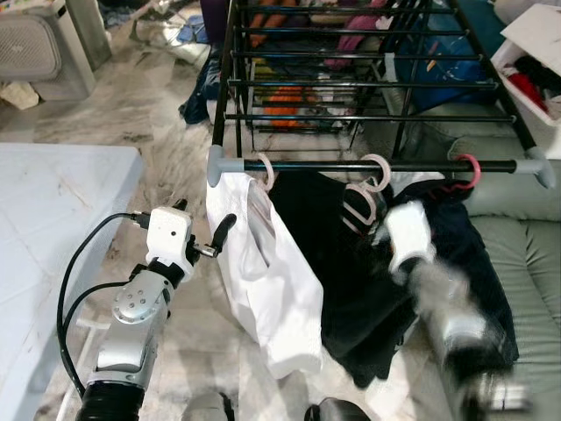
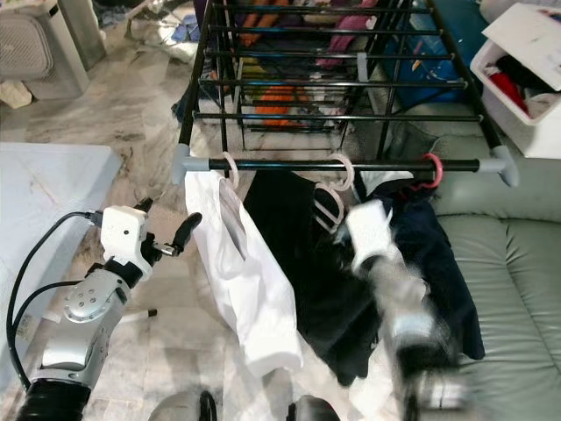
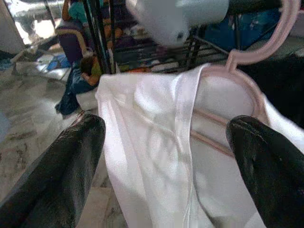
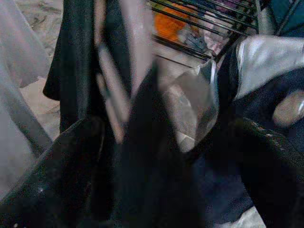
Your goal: Hang hanger
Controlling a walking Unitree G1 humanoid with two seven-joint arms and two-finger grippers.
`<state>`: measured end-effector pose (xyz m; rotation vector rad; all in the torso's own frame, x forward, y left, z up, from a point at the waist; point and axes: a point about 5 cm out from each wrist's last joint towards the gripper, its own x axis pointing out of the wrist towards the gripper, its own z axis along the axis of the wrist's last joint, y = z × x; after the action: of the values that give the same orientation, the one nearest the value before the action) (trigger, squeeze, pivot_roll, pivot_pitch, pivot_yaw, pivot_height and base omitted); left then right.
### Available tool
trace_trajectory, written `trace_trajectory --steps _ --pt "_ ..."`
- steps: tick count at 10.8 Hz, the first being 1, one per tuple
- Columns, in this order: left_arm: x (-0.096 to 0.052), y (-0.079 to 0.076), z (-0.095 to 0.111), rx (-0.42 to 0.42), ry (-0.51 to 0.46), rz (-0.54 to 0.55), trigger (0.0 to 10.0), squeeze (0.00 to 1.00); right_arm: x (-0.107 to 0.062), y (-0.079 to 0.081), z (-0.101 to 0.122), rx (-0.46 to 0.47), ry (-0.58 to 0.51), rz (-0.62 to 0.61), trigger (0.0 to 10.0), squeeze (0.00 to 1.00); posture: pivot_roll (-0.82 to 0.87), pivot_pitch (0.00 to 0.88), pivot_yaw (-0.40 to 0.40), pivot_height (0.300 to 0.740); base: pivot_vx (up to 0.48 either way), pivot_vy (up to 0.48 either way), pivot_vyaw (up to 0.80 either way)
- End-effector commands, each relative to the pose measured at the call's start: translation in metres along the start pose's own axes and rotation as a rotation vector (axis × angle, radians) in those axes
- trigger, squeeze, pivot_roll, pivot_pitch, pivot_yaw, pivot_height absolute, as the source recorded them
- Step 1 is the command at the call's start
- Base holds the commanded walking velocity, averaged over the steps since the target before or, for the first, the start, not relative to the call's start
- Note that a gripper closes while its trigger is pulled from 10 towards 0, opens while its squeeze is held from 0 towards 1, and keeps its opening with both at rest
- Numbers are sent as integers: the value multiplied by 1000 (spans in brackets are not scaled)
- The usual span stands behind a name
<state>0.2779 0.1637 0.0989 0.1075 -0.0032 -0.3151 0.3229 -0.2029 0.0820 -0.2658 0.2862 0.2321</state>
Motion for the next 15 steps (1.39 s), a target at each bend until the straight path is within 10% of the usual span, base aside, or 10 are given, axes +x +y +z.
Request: trace_trajectory --steps 1,4,9,15 --pt "-3 3 -4 10 21 14 10000 0 1 -3 -3 1 21 28 10000 0 -32 65 -19 740 0 0 0" --pt "-2 5 -5 19 26 28 10000 0 13 -25 17 -92 41 115 10000 0 -31 68 -25 740 0 0 0" --pt "-4 3 -9 24 46 27 10000 0 -5 -22 -15 -23 167 344 10000 0 -40 85 -22 740 0 0 0" --pt "-6 0 -11 26 60 12 10000 0 -15 -33 -23 -20 178 313 10000 0 -51 107 -17 740 0 0 0"
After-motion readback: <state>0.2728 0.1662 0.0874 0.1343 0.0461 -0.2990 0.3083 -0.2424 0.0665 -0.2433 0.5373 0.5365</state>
